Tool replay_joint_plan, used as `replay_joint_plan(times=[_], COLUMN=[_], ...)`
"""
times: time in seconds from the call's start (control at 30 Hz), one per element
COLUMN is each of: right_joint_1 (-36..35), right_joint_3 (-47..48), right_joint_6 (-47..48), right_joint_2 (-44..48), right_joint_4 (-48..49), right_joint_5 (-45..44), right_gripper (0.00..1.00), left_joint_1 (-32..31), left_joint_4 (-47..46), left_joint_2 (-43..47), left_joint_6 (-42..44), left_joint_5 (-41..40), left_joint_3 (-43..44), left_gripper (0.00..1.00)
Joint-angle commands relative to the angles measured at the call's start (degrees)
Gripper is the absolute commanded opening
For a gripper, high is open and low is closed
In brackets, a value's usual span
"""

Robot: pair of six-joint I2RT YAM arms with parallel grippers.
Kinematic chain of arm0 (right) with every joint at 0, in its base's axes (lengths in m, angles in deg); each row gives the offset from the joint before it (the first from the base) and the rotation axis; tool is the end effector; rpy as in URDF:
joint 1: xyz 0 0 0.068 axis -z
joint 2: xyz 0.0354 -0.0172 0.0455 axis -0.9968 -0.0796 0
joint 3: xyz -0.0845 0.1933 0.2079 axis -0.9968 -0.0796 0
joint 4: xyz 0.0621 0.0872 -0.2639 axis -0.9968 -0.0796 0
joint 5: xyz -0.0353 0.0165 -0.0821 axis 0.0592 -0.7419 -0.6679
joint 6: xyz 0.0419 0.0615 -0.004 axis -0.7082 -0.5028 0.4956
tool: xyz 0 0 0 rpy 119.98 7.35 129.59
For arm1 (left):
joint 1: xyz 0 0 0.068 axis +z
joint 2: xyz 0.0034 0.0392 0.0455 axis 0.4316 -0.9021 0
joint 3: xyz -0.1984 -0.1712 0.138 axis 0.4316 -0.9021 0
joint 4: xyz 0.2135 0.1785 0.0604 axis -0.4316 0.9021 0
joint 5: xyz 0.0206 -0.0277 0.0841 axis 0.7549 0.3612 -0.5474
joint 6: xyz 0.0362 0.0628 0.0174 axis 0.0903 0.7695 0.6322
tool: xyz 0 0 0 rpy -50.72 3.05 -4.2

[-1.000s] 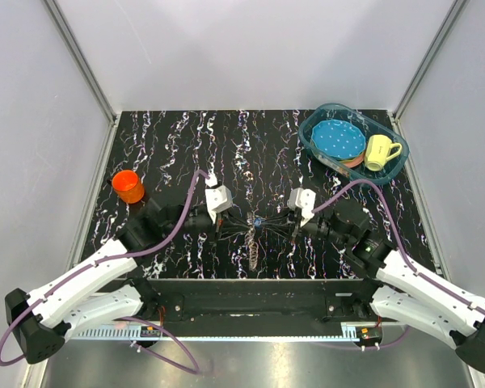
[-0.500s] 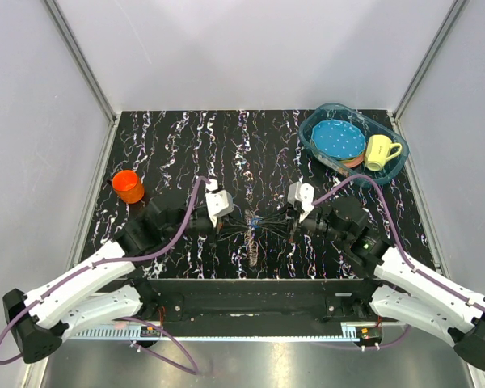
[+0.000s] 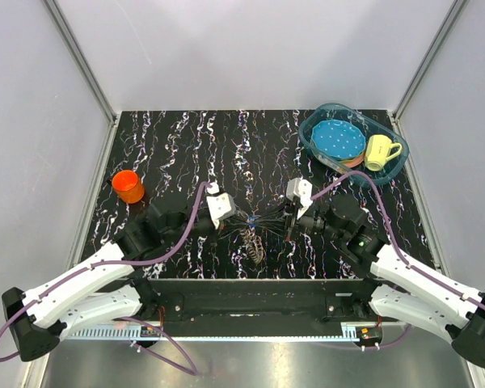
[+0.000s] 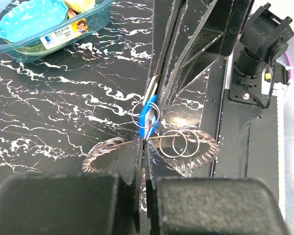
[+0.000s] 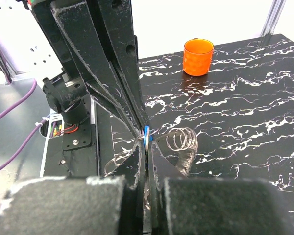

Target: Remove the keys from the keyring

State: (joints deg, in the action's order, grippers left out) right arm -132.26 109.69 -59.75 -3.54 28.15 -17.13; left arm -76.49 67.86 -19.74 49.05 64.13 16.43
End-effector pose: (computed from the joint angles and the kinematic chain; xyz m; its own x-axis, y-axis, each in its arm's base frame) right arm 0.1389 0.1953 0.3333 0.0112 0.0342 -0.9994 -0.9780 0.2087 -0.0039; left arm 0.1251 -0.1930 0.3409 -0.0215 0.2302 -0.9729 0.9666 0.2535 0.0387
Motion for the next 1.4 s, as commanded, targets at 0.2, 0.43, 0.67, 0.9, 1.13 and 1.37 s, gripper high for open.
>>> replay_joint_plan(times=[0.2, 0.43, 0.67, 0.9, 1.13, 1.37], right_joint_1=[-0.63, -0.72, -0.72, -0.72, -0.63, -0.81], right_joint_3=[1.34, 4.16, 5.21, 4.86, 5.83, 5.04], right_joint_6=[-0.13, 7.16, 10.07, 11.21, 11.48, 10.59], right_joint_2=[-0.45, 0.34, 2.36, 5.17, 5.88, 9.13], right_joint_4=[7.79, -4.76, -8.55, -11.90, -14.97, -15.24], right_joint_5=[1.58, -1.31, 0.08, 0.17, 1.14, 0.36], right_gripper=[0.00, 0.00, 0.01, 0.07, 0.00, 0.00], left_joint_1=[-0.41, -0.41, -0.41, -0.41, -0.41, -0.41], left_joint_4=[-1.72, -7.43, -20.44, -22.64, -25.55, -27.66], left_joint_2=[-1.30, -0.60, 0.20, 0.54, -0.68, -0.42], left_joint_6=[0.32, -7.58, -18.66, -21.91, -26.05, -28.78], left_joint_5=[-2.38, 3.86, 10.80, 11.69, 11.26, 8.79], left_joint_3=[0.12, -2.16, -7.96, -9.90, -10.34, -9.99], left_gripper=[0.00, 0.00, 0.00, 0.00, 0.00, 0.00])
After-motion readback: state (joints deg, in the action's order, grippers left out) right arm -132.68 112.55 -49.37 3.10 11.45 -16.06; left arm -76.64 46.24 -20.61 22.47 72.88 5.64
